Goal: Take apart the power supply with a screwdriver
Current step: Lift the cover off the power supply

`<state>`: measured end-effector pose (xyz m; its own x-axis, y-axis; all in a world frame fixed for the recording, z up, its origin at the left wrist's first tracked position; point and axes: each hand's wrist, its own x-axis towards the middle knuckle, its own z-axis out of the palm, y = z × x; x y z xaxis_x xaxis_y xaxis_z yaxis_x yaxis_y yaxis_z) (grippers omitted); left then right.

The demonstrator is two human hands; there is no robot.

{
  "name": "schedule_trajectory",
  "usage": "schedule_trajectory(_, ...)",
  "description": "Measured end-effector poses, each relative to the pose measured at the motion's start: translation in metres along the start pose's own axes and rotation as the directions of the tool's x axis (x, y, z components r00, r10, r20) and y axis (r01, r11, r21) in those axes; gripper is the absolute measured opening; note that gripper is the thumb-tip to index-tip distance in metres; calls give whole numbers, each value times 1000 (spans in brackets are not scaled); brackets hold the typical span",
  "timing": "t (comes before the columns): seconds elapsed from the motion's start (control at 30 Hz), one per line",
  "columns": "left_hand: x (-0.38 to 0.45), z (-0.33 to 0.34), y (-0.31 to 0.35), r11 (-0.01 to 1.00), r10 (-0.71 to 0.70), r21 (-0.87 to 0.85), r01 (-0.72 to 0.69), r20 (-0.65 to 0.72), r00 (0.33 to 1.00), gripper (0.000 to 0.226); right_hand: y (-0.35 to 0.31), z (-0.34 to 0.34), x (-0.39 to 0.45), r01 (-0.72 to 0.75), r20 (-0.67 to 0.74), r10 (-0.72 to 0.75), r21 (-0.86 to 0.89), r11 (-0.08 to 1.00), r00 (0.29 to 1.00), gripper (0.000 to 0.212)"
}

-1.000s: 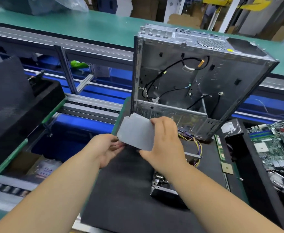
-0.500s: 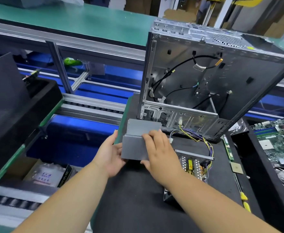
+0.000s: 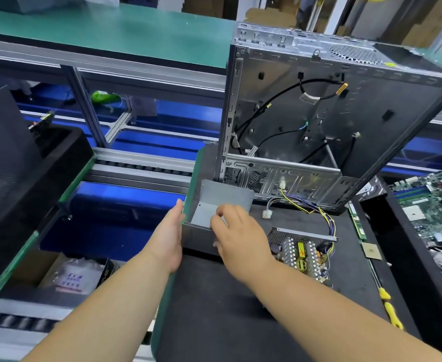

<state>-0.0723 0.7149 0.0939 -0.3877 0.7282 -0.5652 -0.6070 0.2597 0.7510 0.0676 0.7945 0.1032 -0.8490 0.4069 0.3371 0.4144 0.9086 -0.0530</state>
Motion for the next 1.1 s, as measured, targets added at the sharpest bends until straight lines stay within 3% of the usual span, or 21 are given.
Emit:
schedule_trajectory(0.1,-1,0,-1,999,38,31,-37,-12,999,50,-1,2,1,8,22,-7,-56,998,1000,53)
schedule_trajectory(0.23,-2,3,-2,989,101,114,-97,-29,994,68,-1,5,-5,-9,74,14,-69,998,997,49)
schedule_trajectory(0.4,-11,19,-4,930,284,243,-276,5,959,41,6,-3,-11,-66,113,67,-14,998,991,38)
schedule_trajectory(0.63,-22,64,-22,689,490,548,-474,131,862,35,67,-34,-41,-360,92,351,102,927,932,30)
schedule_trajectory(0.87,-21,131,-57,536,463,660,-527,292,837,34,146,-60,-94,-631,158,612,153,760,775,19)
schedule_trajectory(1.1,-20,172,-92,302,429,777,-552,406,807,39,202,-69,-162,-729,221,695,227,646,684,10)
